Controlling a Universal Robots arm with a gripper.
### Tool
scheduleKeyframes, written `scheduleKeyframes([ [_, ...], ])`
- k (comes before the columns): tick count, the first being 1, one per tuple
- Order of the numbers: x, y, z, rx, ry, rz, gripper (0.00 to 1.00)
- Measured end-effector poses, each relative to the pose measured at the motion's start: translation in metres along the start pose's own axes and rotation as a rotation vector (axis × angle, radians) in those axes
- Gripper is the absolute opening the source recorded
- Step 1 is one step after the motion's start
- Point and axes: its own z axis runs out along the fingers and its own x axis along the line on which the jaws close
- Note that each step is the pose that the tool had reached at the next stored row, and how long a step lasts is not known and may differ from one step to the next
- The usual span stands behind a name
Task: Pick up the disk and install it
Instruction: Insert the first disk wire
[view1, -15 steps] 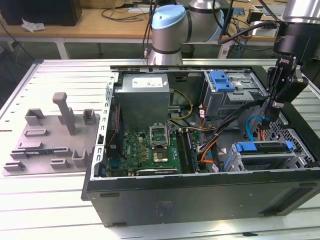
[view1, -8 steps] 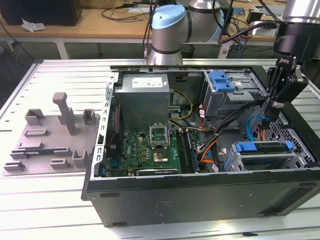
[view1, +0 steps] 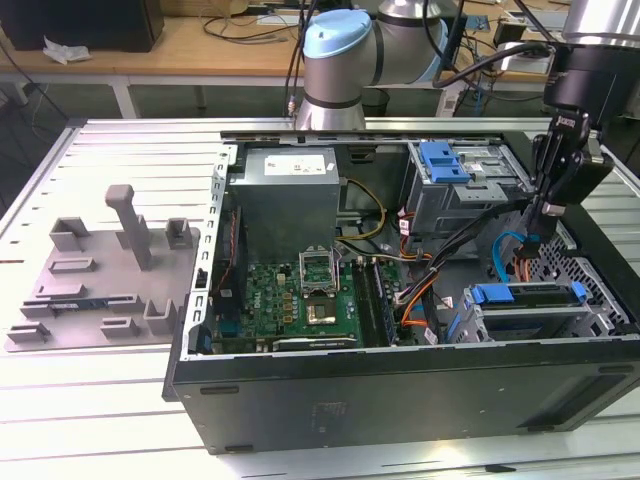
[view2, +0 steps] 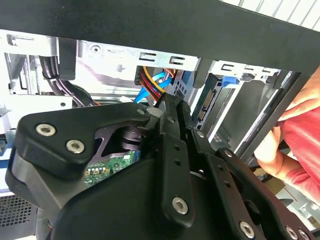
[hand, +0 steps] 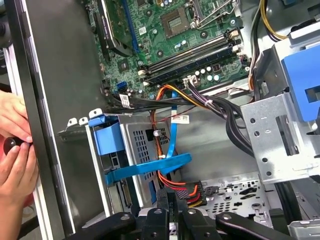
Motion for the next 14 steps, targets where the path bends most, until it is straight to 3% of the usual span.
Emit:
scheduleKeyframes([
  [6,0.0021,0.0018,-0.0012,0.0018,-0.0088,0.001,0.17],
  [8,0.0106,0.0019,-0.0038,0.0052,-0.0444,0.003,0.17],
  [9,0.0187,0.0020,-0.0035,0.0056,-0.0593,0.003,0.17],
  [10,0.0291,0.0006,-0.0046,0.0057,-0.0848,0.003,0.17],
  [11,0.0389,0.0012,-0.0014,0.0072,-0.0994,0.003,0.17],
  [14,0.0420,0.0011,-0.0004,0.0075,-0.1063,0.003,0.17],
])
